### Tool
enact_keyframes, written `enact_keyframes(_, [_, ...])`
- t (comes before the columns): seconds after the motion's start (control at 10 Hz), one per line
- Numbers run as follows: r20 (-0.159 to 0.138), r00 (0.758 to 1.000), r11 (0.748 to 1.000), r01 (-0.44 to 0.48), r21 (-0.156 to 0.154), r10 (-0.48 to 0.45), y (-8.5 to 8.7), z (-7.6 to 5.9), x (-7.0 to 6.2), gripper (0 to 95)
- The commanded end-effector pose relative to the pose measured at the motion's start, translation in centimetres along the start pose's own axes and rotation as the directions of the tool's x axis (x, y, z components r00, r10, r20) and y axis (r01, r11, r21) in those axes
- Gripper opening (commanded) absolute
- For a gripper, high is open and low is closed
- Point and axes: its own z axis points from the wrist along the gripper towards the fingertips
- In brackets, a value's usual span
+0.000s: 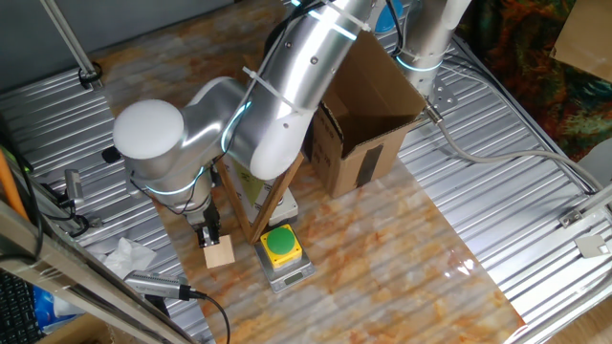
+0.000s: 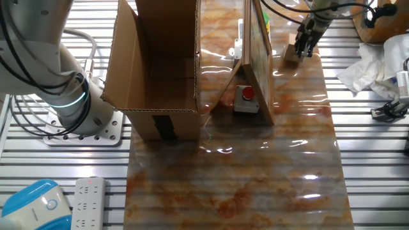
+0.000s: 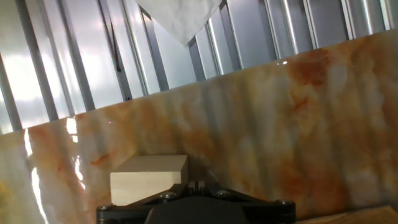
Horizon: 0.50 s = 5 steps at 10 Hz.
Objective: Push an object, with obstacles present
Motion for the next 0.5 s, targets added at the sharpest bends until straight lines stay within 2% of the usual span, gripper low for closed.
enact_keyframes(0.1, [0.003,1.0,1.0,0.0,-0.001,0.0,0.01,0.06,0.0,0.0])
enact_keyframes(0.5, [0.013,0.999,0.999,0.037,0.016,-0.037,-0.14,0.21,-0.14,0.0])
